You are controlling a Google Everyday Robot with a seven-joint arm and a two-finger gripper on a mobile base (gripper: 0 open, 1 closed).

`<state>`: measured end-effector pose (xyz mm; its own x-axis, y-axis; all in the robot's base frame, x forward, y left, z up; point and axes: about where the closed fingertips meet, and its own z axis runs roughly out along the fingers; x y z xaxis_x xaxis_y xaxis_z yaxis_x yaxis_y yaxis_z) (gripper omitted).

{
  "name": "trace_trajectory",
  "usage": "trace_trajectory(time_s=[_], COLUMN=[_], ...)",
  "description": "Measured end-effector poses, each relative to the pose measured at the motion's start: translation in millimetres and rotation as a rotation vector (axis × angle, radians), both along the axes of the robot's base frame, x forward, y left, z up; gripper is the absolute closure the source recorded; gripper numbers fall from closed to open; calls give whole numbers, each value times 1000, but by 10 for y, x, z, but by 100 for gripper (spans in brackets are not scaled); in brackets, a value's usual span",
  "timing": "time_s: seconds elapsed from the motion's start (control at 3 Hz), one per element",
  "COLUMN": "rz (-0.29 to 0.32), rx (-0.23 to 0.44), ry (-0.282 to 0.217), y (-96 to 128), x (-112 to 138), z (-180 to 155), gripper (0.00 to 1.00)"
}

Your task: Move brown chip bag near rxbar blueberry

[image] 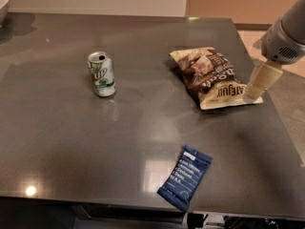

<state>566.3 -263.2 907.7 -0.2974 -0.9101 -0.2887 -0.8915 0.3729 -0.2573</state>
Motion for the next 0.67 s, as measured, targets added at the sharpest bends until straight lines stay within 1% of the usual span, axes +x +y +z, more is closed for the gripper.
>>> trace_trajectory(time_s=[0.33, 0.67], rz=[-11, -12], rx=[33, 84], ry=[29, 84], y=[-63, -13], x=[201, 258], z=[-236, -427], gripper=[0, 0])
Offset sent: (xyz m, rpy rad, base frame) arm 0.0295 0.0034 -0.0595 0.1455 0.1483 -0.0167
